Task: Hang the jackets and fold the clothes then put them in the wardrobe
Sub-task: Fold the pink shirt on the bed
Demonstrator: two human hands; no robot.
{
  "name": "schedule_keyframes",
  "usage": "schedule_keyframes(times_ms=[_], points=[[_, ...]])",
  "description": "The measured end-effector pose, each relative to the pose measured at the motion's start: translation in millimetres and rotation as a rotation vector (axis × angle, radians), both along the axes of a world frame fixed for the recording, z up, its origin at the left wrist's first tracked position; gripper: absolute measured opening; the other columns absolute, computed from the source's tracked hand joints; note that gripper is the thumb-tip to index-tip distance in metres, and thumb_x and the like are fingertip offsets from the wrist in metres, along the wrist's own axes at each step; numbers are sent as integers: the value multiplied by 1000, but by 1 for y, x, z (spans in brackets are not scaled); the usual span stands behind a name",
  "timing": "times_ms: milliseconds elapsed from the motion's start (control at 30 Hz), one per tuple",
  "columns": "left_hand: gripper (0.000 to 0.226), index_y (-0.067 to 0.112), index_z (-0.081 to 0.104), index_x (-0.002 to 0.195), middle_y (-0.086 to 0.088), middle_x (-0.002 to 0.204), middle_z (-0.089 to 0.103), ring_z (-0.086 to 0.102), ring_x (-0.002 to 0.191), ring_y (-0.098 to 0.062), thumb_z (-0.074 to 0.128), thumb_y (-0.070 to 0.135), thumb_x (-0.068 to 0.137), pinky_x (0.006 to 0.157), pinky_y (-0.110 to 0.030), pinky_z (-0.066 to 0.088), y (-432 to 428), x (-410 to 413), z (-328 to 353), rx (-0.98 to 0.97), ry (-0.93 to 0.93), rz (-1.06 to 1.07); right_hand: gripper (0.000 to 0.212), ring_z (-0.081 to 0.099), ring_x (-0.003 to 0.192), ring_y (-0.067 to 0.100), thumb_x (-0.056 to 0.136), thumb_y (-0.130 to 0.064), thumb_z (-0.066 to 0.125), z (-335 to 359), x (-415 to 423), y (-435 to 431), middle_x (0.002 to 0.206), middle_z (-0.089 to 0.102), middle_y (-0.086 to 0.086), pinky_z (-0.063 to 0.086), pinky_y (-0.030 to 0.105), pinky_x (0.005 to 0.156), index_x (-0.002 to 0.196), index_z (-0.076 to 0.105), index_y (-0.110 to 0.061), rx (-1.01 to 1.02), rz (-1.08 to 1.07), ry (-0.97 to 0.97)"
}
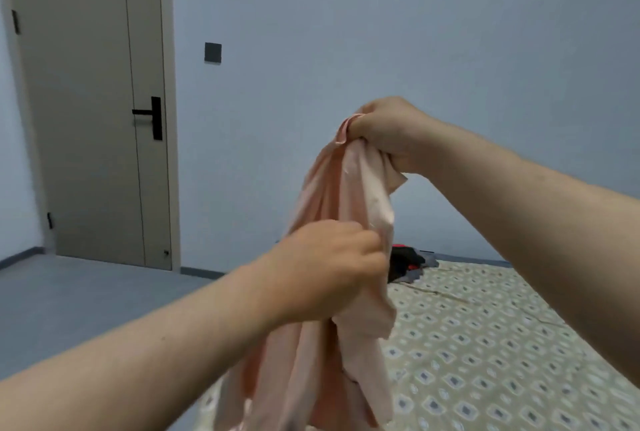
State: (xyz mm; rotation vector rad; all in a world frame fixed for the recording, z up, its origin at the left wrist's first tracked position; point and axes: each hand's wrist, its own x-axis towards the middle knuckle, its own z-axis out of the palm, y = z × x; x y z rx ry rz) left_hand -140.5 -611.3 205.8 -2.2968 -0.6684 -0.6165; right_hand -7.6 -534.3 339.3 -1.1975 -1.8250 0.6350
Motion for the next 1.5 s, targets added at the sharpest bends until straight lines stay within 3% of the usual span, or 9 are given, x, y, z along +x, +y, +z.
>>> schedule_keyframes(times_ms=[133, 233, 333, 533, 633, 867, 1033, 1200, 1500], points=[[47, 17, 54, 137, -7, 145, 52, 56, 106, -24, 49, 6, 91, 86, -35, 46, 12, 27, -2, 151, 233, -78, 18, 75, 82, 30, 69, -13, 76, 9, -11, -6, 87, 76, 16, 62, 48, 76, 85, 77, -5, -16, 41, -90], [42, 22, 67, 110, 4, 102, 68, 54, 86, -18, 38, 8, 84, 85, -29, 41, 23, 27, 4, 140, 295, 100, 16, 75, 77, 27, 74, -12, 75, 13, -10, -7, 83, 76, 13, 63, 45, 71, 89, 76, -5, -40, 12, -155], [30, 21, 61, 71, 7, 65, 46, 41, 72, -18, 33, 12, 64, 89, -27, 38, 25, 20, 13, 30, 345, 236, 15, 75, 84, 28, 79, -11, 71, 15, -4, -6, 90, 76, 14, 63, 45, 73, 93, 75, -5, -75, -9, -234], [20, 4, 74, 92, -22, 107, 68, 56, 111, -37, 62, 5, 76, 111, -48, 29, 41, 9, 21, -83, 141, 388, 26, 73, 85, 29, 83, -9, 61, 9, 5, -4, 99, 74, 19, 59, 42, 78, 106, 71, 0, -160, 58, -285], [19, 18, 64, 51, -6, 52, 60, 60, 57, -24, 76, 7, 43, 68, -28, 45, 44, 3, 28, -89, 232, 432, 19, 73, 74, 23, 88, -4, 61, 3, 6, -5, 100, 74, 16, 57, 36, 55, 105, 68, -10, -166, 172, -155], [15, 17, 67, 82, 13, 102, 67, 57, 116, -18, 53, 12, 83, 79, -25, 46, 83, -30, 53, -406, -556, 426, 6, 64, 95, 17, 93, -22, 65, -35, 25, 5, 103, 66, 1, 52, 34, 89, 99, 64, -24, 11, 155, 130], [27, 8, 68, 69, -5, 67, 64, 56, 70, -19, 47, -3, 80, 56, -24, 40, 83, -47, 83, -581, -1125, 222, 21, 62, 105, 17, 95, -44, 61, -116, 38, 3, 110, 65, -2, 50, 39, 96, 107, 61, -26, -183, 146, 108], [27, -5, 65, 79, -15, 69, 58, 47, 65, -18, 40, 2, 71, 56, -28, 34, 78, -58, 106, -566, -1336, 123, 72, 63, 100, -2, 66, -64, 76, -178, 17, -22, 113, 64, -16, 53, 21, 86, 129, 54, -36, -102, 79, 0], [33, 4, 70, 87, -2, 63, 51, 44, 53, -14, 38, 3, 79, 44, -19, 34, 68, -81, 135, -502, -1477, 207, 16, 63, 70, 2, 84, -42, 70, -224, -11, -26, 77, 69, -15, 54, 28, 66, 80, 73, -26, -59, 47, -113]])
